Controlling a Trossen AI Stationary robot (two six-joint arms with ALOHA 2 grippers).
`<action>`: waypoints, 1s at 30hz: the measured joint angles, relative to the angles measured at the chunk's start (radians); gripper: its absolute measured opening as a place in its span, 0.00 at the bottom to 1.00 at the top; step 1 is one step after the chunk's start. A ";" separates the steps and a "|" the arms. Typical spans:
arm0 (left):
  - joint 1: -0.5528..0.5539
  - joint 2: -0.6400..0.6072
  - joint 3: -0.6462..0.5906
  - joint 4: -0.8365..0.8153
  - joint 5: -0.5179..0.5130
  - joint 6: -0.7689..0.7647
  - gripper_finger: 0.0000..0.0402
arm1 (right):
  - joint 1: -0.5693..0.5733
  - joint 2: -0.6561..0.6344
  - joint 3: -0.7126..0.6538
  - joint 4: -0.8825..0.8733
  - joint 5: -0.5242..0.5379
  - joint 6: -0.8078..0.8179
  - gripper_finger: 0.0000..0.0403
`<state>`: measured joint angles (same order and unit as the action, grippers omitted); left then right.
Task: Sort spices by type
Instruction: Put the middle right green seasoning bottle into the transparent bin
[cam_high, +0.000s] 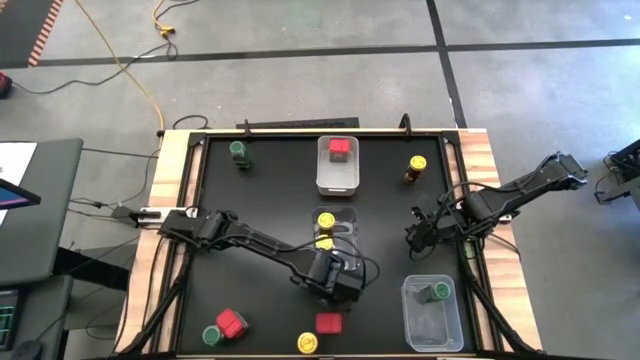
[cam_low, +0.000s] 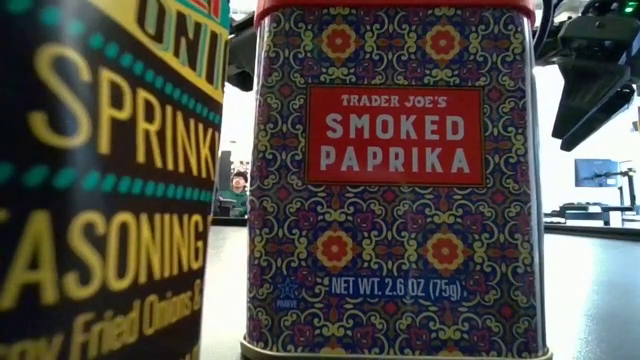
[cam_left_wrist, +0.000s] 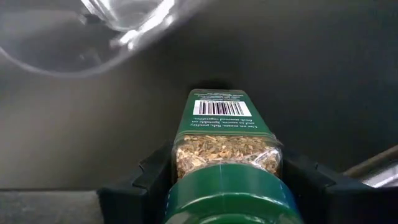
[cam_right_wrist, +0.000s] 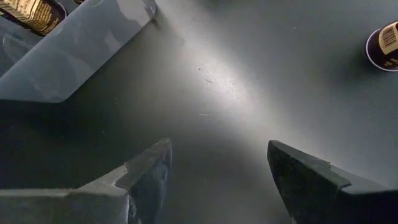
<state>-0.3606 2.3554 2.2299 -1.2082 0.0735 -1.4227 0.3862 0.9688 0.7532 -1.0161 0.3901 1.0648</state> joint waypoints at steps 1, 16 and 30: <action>0.000 0.000 0.000 0.000 -0.011 -0.005 0.51 | 0.000 0.000 0.000 0.000 0.000 -0.001 0.72; 0.001 0.000 0.000 0.000 -0.034 -0.048 0.65 | 0.000 0.000 0.000 0.000 0.000 -0.024 0.72; -0.017 -0.039 0.123 -0.115 -0.095 -0.022 0.65 | 0.000 0.000 0.000 -0.001 0.000 -0.029 0.72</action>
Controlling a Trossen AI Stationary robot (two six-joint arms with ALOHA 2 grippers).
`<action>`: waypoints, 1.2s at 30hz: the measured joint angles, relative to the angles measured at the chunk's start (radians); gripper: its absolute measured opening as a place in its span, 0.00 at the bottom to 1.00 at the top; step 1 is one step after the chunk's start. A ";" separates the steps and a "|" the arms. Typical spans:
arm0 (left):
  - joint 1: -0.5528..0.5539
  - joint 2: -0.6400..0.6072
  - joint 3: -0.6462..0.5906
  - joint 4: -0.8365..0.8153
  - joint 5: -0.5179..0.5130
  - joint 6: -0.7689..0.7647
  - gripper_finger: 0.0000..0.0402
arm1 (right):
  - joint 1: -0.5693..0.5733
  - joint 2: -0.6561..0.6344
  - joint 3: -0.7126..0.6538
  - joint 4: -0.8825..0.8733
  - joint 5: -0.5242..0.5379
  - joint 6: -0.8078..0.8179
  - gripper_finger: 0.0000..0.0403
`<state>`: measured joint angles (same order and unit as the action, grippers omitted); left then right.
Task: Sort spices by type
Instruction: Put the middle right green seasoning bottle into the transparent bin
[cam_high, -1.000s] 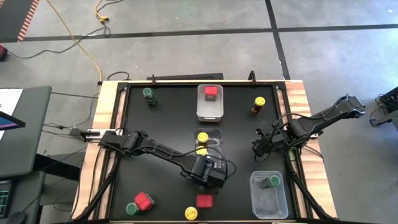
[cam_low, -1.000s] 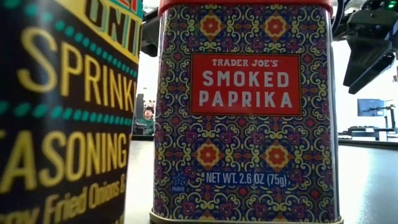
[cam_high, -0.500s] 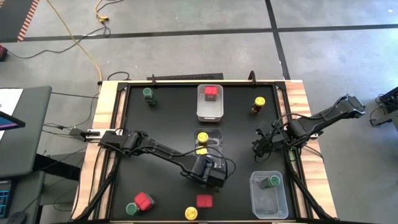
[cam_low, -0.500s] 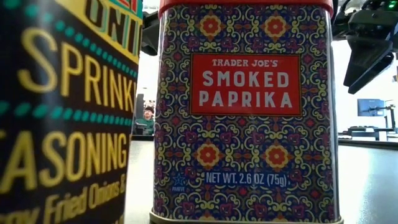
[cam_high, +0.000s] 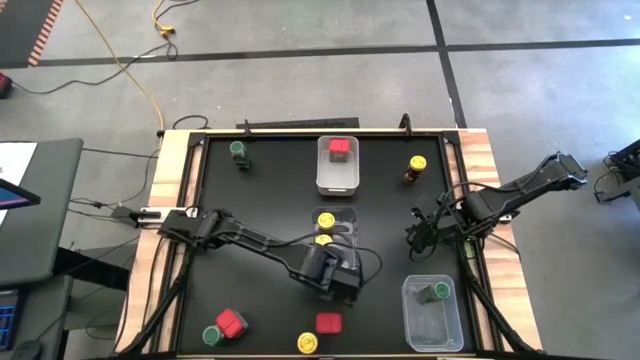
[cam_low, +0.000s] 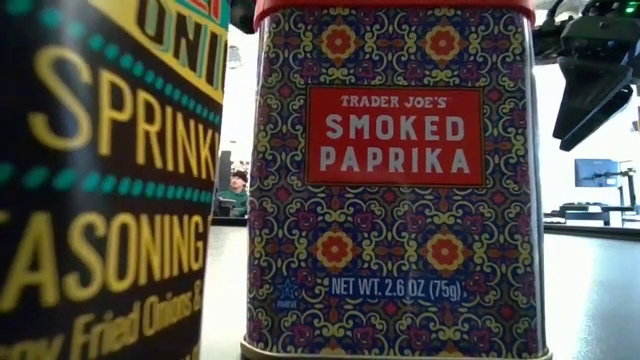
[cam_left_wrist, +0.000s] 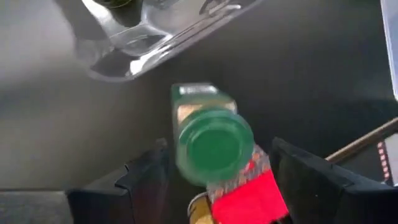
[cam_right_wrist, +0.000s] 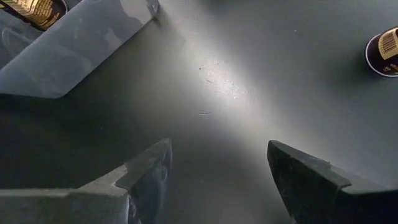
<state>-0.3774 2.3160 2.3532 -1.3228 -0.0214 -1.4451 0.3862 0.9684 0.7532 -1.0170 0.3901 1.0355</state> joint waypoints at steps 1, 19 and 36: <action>-0.006 -0.012 -0.003 -0.023 -0.007 -0.002 0.65 | 0.000 0.000 0.000 0.001 0.000 0.001 0.72; -0.070 -0.161 -0.003 -0.070 -0.150 0.592 0.65 | 0.119 0.000 0.000 0.382 0.031 -0.048 0.72; -0.083 -0.397 -0.457 0.341 -0.328 0.984 0.65 | 0.233 0.143 0.120 0.730 0.113 -0.233 0.72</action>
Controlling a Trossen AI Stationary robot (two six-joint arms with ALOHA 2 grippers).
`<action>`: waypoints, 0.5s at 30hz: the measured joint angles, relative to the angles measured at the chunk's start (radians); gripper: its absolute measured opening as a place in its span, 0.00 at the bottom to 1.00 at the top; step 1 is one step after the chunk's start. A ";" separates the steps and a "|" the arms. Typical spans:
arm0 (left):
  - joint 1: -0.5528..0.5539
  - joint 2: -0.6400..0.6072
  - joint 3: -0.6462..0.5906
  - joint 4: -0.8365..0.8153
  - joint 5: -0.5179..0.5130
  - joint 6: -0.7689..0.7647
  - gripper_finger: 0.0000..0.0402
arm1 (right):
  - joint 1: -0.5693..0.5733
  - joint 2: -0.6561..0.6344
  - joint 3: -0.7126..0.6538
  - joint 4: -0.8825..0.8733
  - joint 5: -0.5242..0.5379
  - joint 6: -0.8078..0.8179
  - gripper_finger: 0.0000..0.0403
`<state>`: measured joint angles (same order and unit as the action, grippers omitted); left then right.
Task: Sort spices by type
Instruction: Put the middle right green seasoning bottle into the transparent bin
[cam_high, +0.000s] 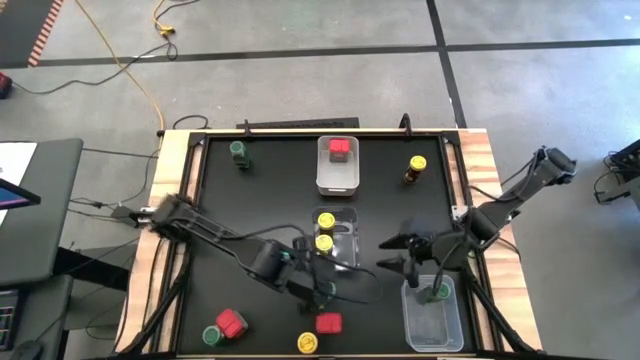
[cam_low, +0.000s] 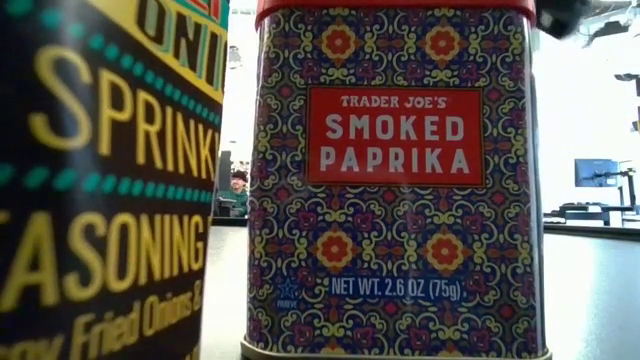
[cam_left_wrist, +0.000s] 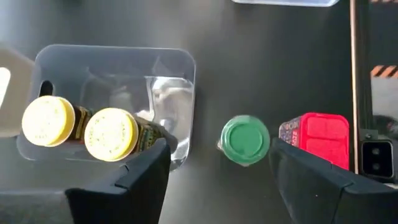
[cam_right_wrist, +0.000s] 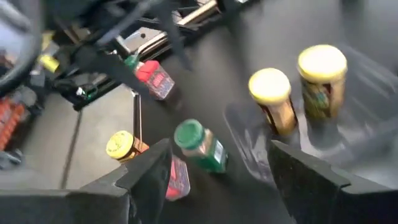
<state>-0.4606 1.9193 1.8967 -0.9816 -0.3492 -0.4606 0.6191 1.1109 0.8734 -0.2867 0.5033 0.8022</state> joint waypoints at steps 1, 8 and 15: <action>0.001 -0.052 -0.082 0.056 0.002 0.000 0.65 | -0.003 0.037 0.034 0.001 0.000 -0.035 0.72; -0.003 -0.456 -0.655 0.462 0.031 -0.059 0.65 | -0.034 0.305 0.304 -0.109 -0.002 -0.180 0.72; -0.016 -0.779 -1.019 0.689 0.067 -0.136 0.65 | -0.088 0.521 0.540 -0.291 -0.014 -0.169 0.72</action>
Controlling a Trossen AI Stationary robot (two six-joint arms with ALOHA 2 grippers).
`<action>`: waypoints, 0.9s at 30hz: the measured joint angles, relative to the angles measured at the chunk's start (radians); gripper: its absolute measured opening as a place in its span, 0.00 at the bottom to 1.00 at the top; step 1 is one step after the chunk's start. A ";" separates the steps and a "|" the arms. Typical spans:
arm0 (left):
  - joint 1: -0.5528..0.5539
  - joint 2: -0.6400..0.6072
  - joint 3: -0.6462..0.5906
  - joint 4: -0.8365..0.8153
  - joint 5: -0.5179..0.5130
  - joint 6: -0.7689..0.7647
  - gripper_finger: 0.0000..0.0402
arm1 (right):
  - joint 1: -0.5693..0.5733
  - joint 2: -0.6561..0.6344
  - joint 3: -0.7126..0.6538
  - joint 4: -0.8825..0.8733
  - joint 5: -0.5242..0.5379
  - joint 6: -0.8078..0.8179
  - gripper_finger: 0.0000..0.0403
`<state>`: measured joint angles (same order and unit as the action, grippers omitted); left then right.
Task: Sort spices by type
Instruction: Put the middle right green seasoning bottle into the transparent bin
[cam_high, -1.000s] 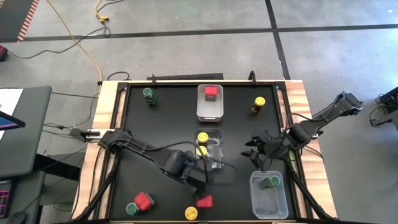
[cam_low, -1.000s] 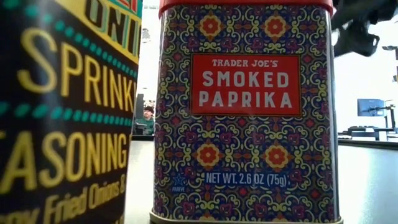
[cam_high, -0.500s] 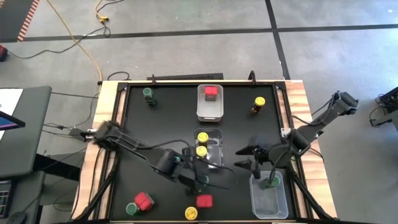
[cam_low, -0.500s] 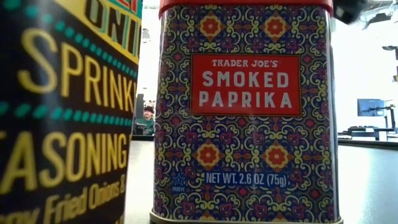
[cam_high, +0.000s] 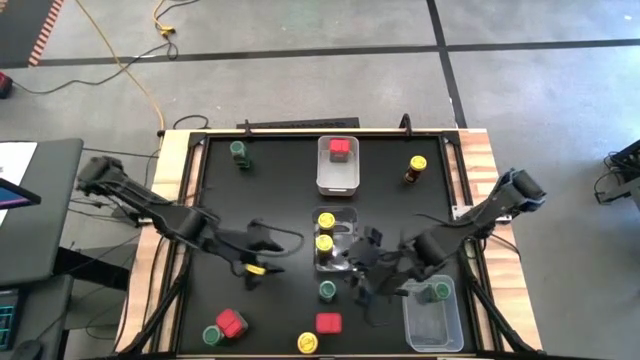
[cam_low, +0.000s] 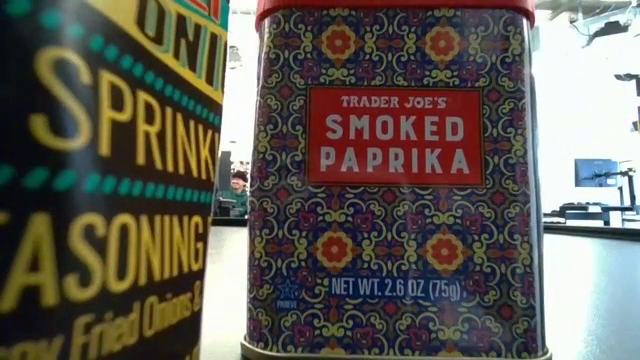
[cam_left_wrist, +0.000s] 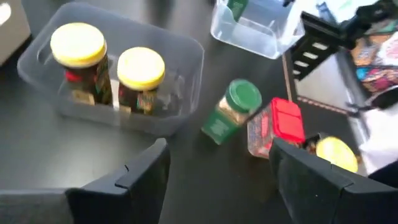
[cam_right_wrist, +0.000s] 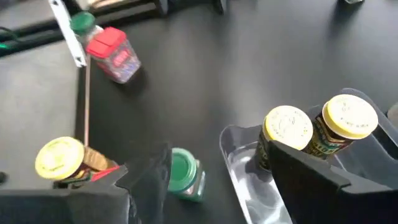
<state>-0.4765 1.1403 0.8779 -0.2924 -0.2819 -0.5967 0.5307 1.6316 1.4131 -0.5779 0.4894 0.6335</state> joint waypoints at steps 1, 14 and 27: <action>-0.005 -0.035 -0.029 0.000 0.006 -0.003 0.65 | -0.005 0.021 0.024 -0.019 -0.016 -0.008 0.72; -0.025 -0.315 -0.205 -0.018 0.011 0.120 0.65 | -0.023 0.225 0.134 -0.046 -0.143 -0.012 0.72; -0.025 -0.342 -0.215 -0.111 0.015 0.142 0.65 | -0.031 0.245 0.140 -0.011 -0.150 0.073 0.72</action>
<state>-0.5011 0.7979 0.6628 -0.4034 -0.2668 -0.4548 0.5000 1.8768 1.5532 -0.5891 0.3389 0.7067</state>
